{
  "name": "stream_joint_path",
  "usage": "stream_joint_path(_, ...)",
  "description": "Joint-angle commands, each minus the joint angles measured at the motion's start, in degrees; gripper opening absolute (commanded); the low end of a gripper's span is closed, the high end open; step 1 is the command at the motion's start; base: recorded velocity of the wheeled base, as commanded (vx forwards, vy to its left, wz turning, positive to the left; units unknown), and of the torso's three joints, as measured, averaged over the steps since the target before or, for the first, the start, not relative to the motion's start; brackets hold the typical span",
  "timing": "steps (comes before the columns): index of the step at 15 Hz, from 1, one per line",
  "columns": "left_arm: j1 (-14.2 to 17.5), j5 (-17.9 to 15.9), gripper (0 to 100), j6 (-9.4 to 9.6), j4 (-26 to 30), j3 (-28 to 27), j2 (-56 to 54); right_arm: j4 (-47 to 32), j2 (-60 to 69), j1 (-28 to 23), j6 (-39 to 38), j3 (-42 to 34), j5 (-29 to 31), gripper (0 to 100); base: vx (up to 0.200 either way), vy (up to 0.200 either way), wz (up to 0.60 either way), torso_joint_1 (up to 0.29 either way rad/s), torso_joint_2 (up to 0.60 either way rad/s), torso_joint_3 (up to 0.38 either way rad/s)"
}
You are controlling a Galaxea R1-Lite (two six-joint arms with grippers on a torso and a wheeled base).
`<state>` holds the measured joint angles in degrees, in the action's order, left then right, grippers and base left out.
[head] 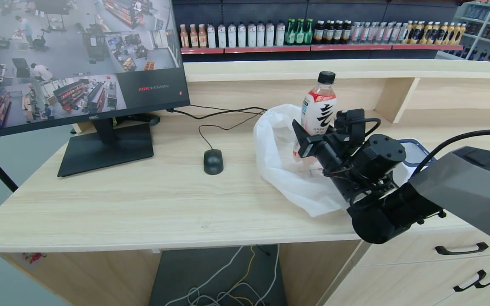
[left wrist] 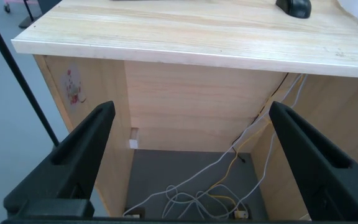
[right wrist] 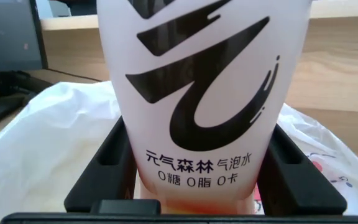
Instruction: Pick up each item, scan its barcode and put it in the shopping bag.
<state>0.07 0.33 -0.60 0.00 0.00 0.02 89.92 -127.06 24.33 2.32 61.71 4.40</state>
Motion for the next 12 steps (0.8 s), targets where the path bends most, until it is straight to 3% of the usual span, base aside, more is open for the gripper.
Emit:
stream_joint_path(1, 0.0, 0.0, 100, -0.02, 0.0, 0.0, 0.0, 0.1, -1.7, -0.7, 0.0, 0.0, 0.0, 0, 0.0, 0.0, 0.0, 0.0, 0.0, 0.0)
stream_joint_path(12, 0.0, 0.0, 100, -0.02, 0.0, 0.0, 0.0, 0.1, -2.8, -0.8, 0.0, -0.1, 0.0, 0, 0.0, 0.0, 0.0, 0.0, 0.0, 0.0)
